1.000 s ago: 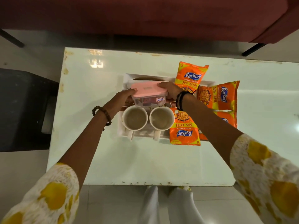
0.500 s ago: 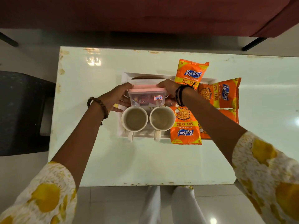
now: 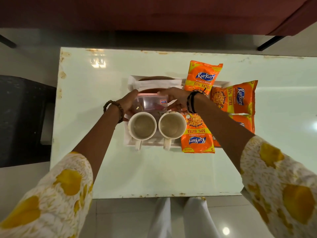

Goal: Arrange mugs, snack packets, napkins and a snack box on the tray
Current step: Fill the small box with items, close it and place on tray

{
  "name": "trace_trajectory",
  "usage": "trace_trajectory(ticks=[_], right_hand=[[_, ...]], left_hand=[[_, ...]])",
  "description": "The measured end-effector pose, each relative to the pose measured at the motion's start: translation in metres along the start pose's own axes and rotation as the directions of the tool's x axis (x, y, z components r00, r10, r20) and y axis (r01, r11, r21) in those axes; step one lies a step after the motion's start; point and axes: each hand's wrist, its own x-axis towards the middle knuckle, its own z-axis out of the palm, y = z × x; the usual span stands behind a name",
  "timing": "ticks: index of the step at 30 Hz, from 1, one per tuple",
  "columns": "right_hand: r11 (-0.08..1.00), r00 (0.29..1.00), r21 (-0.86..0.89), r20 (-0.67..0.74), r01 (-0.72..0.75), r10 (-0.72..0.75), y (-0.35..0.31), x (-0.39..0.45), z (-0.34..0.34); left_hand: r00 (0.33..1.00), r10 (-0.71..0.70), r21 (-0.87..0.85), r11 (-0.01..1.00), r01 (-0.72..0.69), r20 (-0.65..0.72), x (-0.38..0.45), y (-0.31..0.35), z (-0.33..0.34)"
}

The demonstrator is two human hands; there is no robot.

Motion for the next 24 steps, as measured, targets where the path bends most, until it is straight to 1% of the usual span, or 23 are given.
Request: trace_trajectory(ticks=[2, 3, 6, 8, 9, 11, 12, 16, 19, 22, 23, 24], right_hand=[[0.998, 1.0, -0.056, -0.009, -0.026, 0.025, 0.008, 0.003, 0.001], [0.997, 1.0, -0.082, -0.022, -0.008, 0.006, 0.011, 0.006, 0.001], [0.989, 0.987, -0.07, -0.087, 0.131, -0.137, 0.018, 0.01, 0.004], [0.974, 0.973, -0.138, -0.118, 0.181, -0.198, 0.021, 0.011, 0.004], [0.969, 0.966, -0.178, -0.159, 0.173, -0.202, 0.023, 0.012, 0.002], [0.973, 0.955, -0.194, -0.241, 0.125, -0.171, 0.028, 0.014, 0.002], [0.972, 0.949, -0.197, -0.26, 0.132, -0.181, 0.031, 0.014, 0.003], [0.943, 0.931, -0.272, -0.252, 0.194, -0.264, 0.034, 0.016, 0.006], [0.966, 0.936, -0.177, -0.265, 0.187, -0.23, 0.035, 0.012, 0.008], [0.978, 0.931, -0.144, -0.313, 0.149, -0.188, 0.039, 0.008, 0.007], [0.975, 0.908, -0.146, -0.362, 0.167, -0.21, 0.041, 0.006, 0.007], [0.968, 0.867, -0.161, -0.436, 0.191, -0.243, 0.043, 0.003, 0.007]], left_hand=[[0.999, 0.039, -0.068, 0.997, -0.038, 0.019, 0.002, -0.004, 0.002], [0.998, 0.049, -0.072, 0.996, -0.047, 0.037, 0.004, -0.006, 0.001], [0.985, 0.028, -0.002, 1.0, -0.028, 0.168, 0.004, -0.009, -0.003], [0.978, 0.028, 0.064, 0.997, -0.042, 0.208, 0.003, -0.012, -0.005], [0.977, 0.032, 0.101, 0.993, -0.054, 0.21, 0.004, -0.013, -0.005], [0.982, 0.052, 0.138, 0.987, -0.077, 0.18, 0.007, -0.015, -0.003], [0.985, 0.068, 0.146, 0.985, -0.091, 0.159, 0.008, -0.015, -0.002], [0.985, 0.135, 0.137, 0.979, -0.149, 0.108, 0.006, -0.015, 0.002], [0.982, 0.178, 0.115, 0.976, -0.183, 0.058, 0.002, -0.016, 0.005], [0.976, 0.218, 0.094, 0.972, -0.217, -0.003, -0.004, -0.014, 0.012], [0.967, 0.251, 0.139, 0.96, -0.242, -0.045, -0.005, -0.014, 0.014], [0.949, 0.292, 0.219, 0.94, -0.262, -0.12, -0.006, -0.015, 0.017]])
